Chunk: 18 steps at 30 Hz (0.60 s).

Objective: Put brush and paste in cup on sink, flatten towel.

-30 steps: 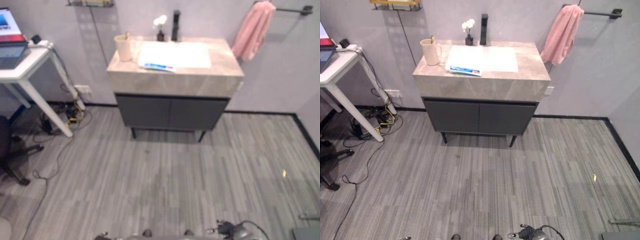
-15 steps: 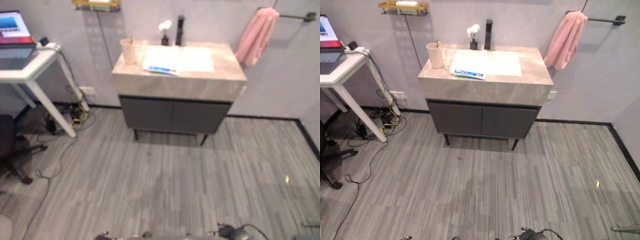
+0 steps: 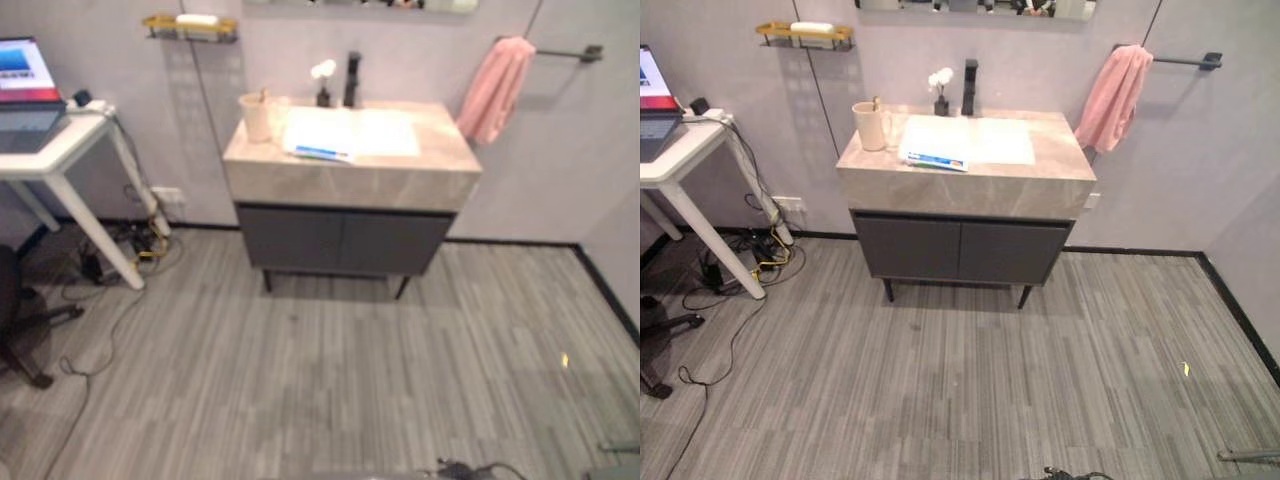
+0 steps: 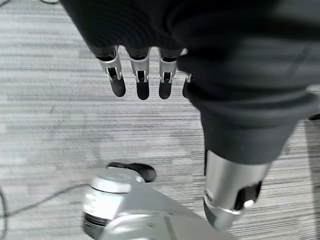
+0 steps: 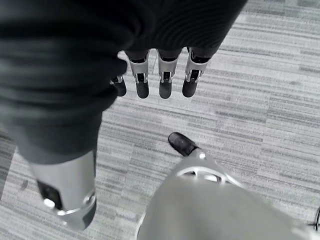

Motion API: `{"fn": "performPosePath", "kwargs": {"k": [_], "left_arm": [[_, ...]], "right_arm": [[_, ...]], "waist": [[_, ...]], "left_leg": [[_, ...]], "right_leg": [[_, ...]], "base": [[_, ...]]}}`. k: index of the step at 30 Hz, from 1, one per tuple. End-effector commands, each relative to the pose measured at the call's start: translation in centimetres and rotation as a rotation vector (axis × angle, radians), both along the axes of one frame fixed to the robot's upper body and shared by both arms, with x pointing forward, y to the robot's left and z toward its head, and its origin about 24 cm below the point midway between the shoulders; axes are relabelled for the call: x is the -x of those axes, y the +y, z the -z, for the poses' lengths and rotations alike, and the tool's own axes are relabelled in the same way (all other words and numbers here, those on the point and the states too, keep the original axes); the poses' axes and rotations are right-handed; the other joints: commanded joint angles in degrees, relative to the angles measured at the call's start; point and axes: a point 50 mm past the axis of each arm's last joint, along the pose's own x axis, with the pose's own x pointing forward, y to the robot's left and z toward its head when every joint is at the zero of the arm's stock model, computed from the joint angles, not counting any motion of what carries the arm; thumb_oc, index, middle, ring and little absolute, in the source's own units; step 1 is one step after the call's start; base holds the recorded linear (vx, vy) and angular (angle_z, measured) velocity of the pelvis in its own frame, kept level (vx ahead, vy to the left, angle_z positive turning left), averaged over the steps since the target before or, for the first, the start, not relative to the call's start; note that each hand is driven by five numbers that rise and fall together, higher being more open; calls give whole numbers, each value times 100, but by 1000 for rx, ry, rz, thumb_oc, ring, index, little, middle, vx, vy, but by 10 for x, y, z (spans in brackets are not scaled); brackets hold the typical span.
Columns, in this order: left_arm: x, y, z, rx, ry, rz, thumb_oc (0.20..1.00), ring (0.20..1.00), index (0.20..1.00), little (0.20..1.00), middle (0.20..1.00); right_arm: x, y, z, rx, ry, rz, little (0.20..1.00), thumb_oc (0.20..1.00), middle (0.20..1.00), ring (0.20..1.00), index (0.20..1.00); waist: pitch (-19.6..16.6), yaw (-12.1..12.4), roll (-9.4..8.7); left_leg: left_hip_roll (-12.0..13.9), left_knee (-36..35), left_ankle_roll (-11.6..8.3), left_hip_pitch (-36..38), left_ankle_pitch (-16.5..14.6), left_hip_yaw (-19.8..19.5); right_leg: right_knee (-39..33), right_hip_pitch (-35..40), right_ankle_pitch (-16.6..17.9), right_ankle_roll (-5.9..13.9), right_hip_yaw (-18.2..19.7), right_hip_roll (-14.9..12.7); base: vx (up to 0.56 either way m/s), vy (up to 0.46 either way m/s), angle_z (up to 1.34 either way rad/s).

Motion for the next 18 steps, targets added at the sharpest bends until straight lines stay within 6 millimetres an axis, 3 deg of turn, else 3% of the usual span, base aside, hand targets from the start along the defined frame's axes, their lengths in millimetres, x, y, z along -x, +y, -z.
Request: {"fn": "performPosePath", "kwargs": {"k": [1,2,3,4,6,7,8,9,10,11,13,15,16,18], "left_arm": [[0,24,-7,-64,-39,-136,1000,1000,1000,1000,1000],[0,24,-7,-64,-39,-136,1000,1000,1000,1000,1000],[-1,24,-7,-58,-59,-175,1000,1000,1000,1000,1000],[-2,24,-7,-59,-63,-176,1000,1000,1000,1000,1000],[-5,24,-8,-59,-73,-165,1000,1000,1000,1000,1000],[-7,22,-7,-54,-72,-157,1000,1000,1000,1000,1000],[-9,23,-8,-56,-75,-162,1000,1000,1000,1000,1000],[-9,23,-8,-56,-75,-162,1000,1000,1000,1000,1000],[-15,25,-9,-62,-90,-178,1000,1000,1000,1000,1000],[-15,25,-9,-62,-90,-178,1000,1000,1000,1000,1000],[-16,25,-9,-60,-92,-183,1000,1000,1000,1000,1000],[-15,24,-9,-59,-93,-204,1000,1000,1000,1000,1000],[-16,23,-9,-59,-97,-207,1000,1000,1000,1000,1000],[-9,22,-7,-54,-74,-223,1000,1000,1000,1000,1000]], "right_arm": [[-31,14,-6,-55,-145,50,1000,1000,1000,1000,1000],[-31,14,-6,-55,-145,50,1000,1000,1000,1000,1000],[-30,15,-6,-64,-147,36,1000,1000,1000,1000,1000],[-33,17,-7,-68,-164,18,1000,1000,1000,1000,1000],[-37,18,-8,-69,-174,0,1000,1000,1000,1000,1000],[-35,20,-7,-64,-167,-7,1000,1000,1000,1000,1000],[-37,20,-7,-63,-167,-13,1000,1000,1000,1000,1000],[-37,20,-7,-63,-167,-13,1000,1000,1000,1000,1000],[-43,21,-9,-54,-178,-42,1000,1000,1000,1000,1000],[-44,21,-9,-54,-179,-42,1000,1000,1000,1000,1000],[-51,24,-11,-46,-194,-83,1000,1000,1000,1000,1000],[-61,29,-14,-44,-217,-120,1000,1000,1000,1000,1000],[-65,30,-16,-45,-228,-128,1000,1000,1000,1000,1000],[-64,33,-15,-52,-226,-133,1000,1000,1000,1000,1000]], "waist": [[290,3,-161],[286,11,-168],[408,-39,-172],[522,-57,-172],[620,-55,-169],[663,-53,-151],[662,-93,-158],[656,-89,-157],[680,-65,-145],[675,-63,-142],[677,14,-140],[738,93,-177],[778,70,-193],[676,44,-259]], "left_leg": [[-178,416,326,-421,-309,-188],[-185,418,329,-427,-310,-178],[-297,437,443,-296,-342,-114],[-343,473,493,-252,-358,-74],[-359,508,531,-225,-383,-27],[-349,543,538,-150,-460,68],[-314,509,494,-125,-447,25],[-312,511,493,-133,-447,29],[-257,514,434,-175,-456,56],[-253,517,433,-183,-457,58],[-197,535,396,-230,-539,171],[-153,603,364,-222,-649,279],[-129,636,347,-191,-705,269],[15,511,262,-13,-797,206]], "right_leg": [[1701,-248,-70,301,508,-371],[1724,-269,-78,304,523,-380],[2445,-594,474,289,748,-511],[2803,-775,646,267,848,-537],[3124,-943,544,229,849,-573],[3031,-1058,245,229,720,-560],[2627,-1004,20,170,857,-220],[2624,-1012,24,169,860,-217],[1615,-946,-75,175,906,32],[1602,-947,-65,174,907,37],[717,-960,121,237,683,-33],[41,-1016,586,371,495,-101],[-29,-1042,716,416,608,-86],[-66,-918,538,385,603,44]], "base": [[-29,137,1],[-47,292,-7],[-54,229,-4],[-83,281,-15],[-41,124,-18],[38,44,-23],[39,45,-28],[63,-34,-26],[38,-8,-25],[62,-9,-19],[91,-14,-2],[174,-48,-41],[327,-94,-52],[409,-146,-4]]}}
